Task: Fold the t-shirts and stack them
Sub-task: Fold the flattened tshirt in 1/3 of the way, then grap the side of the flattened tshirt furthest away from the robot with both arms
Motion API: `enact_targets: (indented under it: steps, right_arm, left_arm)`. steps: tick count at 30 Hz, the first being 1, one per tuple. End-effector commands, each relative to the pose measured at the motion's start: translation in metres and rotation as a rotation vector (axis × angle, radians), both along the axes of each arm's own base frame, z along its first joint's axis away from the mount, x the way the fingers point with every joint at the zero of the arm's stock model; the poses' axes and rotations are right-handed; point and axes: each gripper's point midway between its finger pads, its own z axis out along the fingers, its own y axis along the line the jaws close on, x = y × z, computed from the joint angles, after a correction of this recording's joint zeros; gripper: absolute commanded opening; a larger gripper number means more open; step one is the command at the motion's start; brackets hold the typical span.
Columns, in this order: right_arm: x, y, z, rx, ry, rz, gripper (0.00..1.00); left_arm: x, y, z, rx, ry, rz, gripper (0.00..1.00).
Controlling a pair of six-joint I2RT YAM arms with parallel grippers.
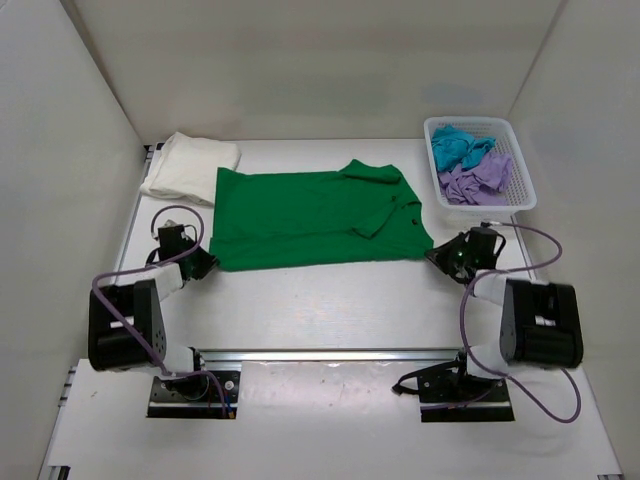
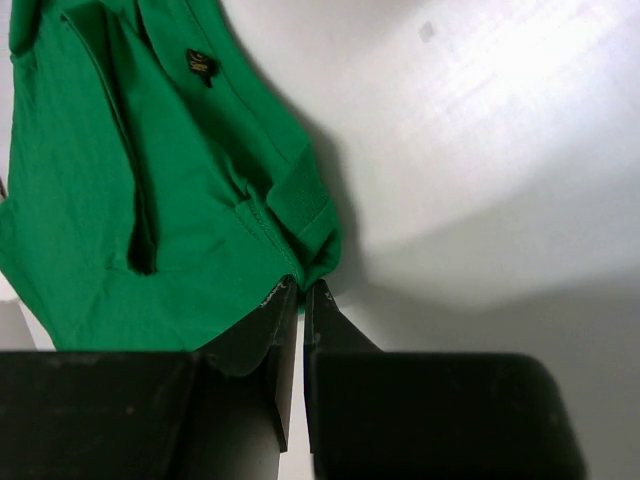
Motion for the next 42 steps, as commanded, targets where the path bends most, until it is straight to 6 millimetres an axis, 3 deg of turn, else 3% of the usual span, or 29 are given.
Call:
enact_targets:
  steps: [1,2,6,7,8,9,12,14,15,16,18,19,21,23,24,25,26,28,30,32,34,38,40,42]
  right_arm:
    - [-0.031,-0.013,0.008,-0.081,-0.008,-0.031,0.0]
    - [-0.048,-0.015,0.004,-0.085,0.015,-0.044,0.0]
    - [-0.085,-0.026,-0.001,-0.091,0.052,-0.095,0.0]
    - [-0.085,-0.027,0.011,-0.104,0.002,-0.093,0.0]
    - [-0.097,-0.027,0.01,-0.105,0.024,-0.097,0.0]
    - [-0.111,-0.024,0.0,-0.115,0.085,-0.087,0.0]
    - [-0.119,-0.014,0.007,-0.137,0.072,-0.052,0.0]
    - [-0.127,-0.008,0.004,-0.113,0.074,-0.035,0.14]
    - [-0.13,-0.009,0.005,-0.131,0.086,-0.031,0.21]
    - [-0.132,-0.01,0.007,-0.15,0.087,-0.024,0.38]
    - [-0.129,-0.014,0.025,-0.223,0.057,0.011,0.52]
    - [-0.126,-0.011,0.032,-0.242,0.031,0.037,0.56]
    - [-0.112,-0.004,0.061,-0.245,-0.039,0.088,0.54]
    - [-0.102,0.014,0.08,-0.233,-0.096,0.192,0.37]
    - [-0.095,0.028,0.085,-0.229,-0.113,0.261,0.3]
    - [-0.091,0.049,0.085,-0.214,-0.102,0.355,0.02]
    - [-0.087,0.059,0.086,-0.222,-0.112,0.393,0.0]
    - [-0.083,0.094,0.081,-0.246,-0.135,0.515,0.0]
    - [-0.075,0.113,0.083,-0.259,-0.175,0.543,0.0]
    - [-0.067,0.132,0.084,-0.218,-0.201,0.598,0.04]
    - [-0.061,0.14,0.066,-0.237,-0.155,0.626,0.04]
    - [-0.049,0.145,0.054,-0.211,-0.134,0.629,0.0]
    - [-0.055,0.147,0.039,-0.196,-0.087,0.651,0.01]
    - [-0.051,0.146,0.037,-0.211,-0.082,0.638,0.19]
  left_arm:
    - [-0.032,0.002,0.01,0.01,0.028,-0.026,0.0]
    - [-0.039,0.004,0.012,0.029,0.033,-0.025,0.0]
    - [-0.059,0.016,0.021,0.088,0.054,-0.053,0.0]
    - [-0.064,0.017,0.025,0.103,0.056,-0.064,0.0]
    - [-0.069,0.018,0.028,0.114,0.065,-0.066,0.0]
    - [-0.075,0.019,0.028,0.123,0.082,-0.069,0.0]
    - [-0.087,0.02,0.031,0.165,0.075,-0.074,0.27]
    - [-0.092,0.017,0.033,0.167,0.058,-0.075,0.77]
    - [-0.091,0.017,0.037,0.166,0.044,-0.076,0.87]
    - [-0.09,0.017,0.042,0.17,0.035,-0.074,0.98]
    - [-0.086,0.02,0.055,0.193,0.003,-0.078,0.99]
    - [-0.082,0.02,0.066,0.211,-0.021,-0.09,0.98]
    - [-0.07,0.016,0.094,0.249,-0.1,-0.108,0.87]
    - [-0.054,0.0,0.122,0.236,-0.198,-0.146,0.43]
    - [-0.046,-0.014,0.131,0.21,-0.247,-0.171,0.31]
    - [-0.039,-0.021,0.132,0.198,-0.27,-0.189,0.14]
    - [-0.039,-0.037,0.129,0.166,-0.27,-0.22,0.02]
    - [-0.03,-0.057,0.123,0.125,-0.281,-0.271,0.0]
    - [-0.032,-0.07,0.091,0.098,-0.205,-0.31,0.0]
    - [-0.029,-0.079,0.078,0.067,-0.187,-0.33,0.0]
    - [-0.028,-0.083,0.066,0.034,-0.177,-0.338,0.0]
    - [-0.032,-0.085,0.051,0.046,-0.16,-0.345,0.0]
    - [-0.033,-0.082,0.047,0.039,-0.15,-0.342,0.0]
    - [-0.037,-0.08,0.043,0.038,-0.142,-0.335,0.0]
